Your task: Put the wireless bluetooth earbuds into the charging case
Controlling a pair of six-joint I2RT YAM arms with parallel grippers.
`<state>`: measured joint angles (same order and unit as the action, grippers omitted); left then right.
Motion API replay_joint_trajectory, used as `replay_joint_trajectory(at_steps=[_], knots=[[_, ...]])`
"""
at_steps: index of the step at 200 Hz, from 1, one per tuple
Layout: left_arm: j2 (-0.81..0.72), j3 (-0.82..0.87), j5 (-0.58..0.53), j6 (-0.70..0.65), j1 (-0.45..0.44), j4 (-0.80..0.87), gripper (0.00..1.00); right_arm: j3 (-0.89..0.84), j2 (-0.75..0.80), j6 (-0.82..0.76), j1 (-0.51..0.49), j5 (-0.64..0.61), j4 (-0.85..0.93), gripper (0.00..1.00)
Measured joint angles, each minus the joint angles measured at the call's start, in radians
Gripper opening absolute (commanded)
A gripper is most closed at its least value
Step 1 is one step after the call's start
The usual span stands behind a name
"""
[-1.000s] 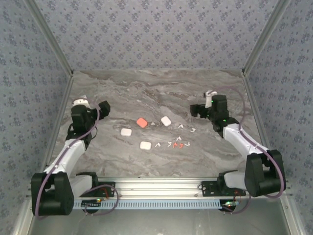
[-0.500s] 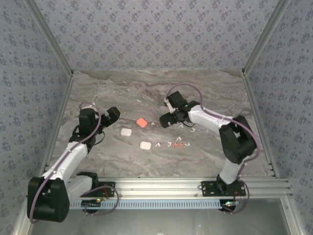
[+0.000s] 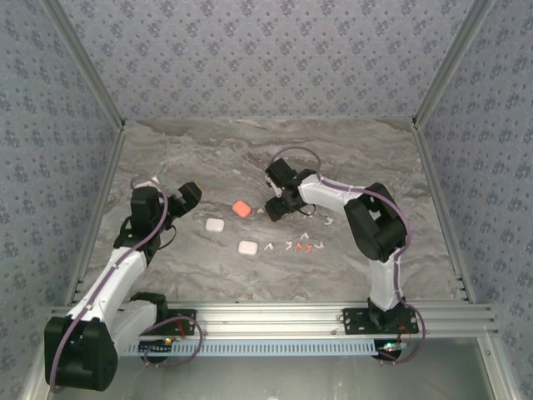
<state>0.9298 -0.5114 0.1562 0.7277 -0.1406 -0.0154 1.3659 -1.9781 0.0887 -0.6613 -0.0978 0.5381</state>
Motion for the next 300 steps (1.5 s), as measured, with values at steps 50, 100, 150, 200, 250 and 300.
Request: replay_joint_trajectory(at_steps=[50,100,150,200,250,300], knots=[[-0.007,0.0,-0.014,0.0,0.0,0.02,0.99,0.007,-0.024,0.001,0.0,-0.001,0.011,0.65],[-0.007,0.0,-0.014,0.0,0.0,0.02,0.99,0.015,-0.034,0.0,-0.005,0.008,0.012,0.52],[-0.005,0.0,0.016,-0.001,0.0,0.02,0.99,0.003,-0.024,-0.01,-0.012,0.001,-0.003,0.45],[0.056,-0.09,0.189,-0.021,0.0,0.043,0.96,-0.134,0.116,-0.103,-0.046,-0.077,-0.121,0.45],[0.076,-0.231,0.43,-0.07,-0.019,0.058,0.83,-0.338,0.428,-0.269,-0.122,-0.097,-0.351,0.45],[0.072,-0.303,0.583,-0.108,-0.065,0.06,0.68,-0.42,0.617,-0.395,-0.149,-0.057,-0.514,0.45]])
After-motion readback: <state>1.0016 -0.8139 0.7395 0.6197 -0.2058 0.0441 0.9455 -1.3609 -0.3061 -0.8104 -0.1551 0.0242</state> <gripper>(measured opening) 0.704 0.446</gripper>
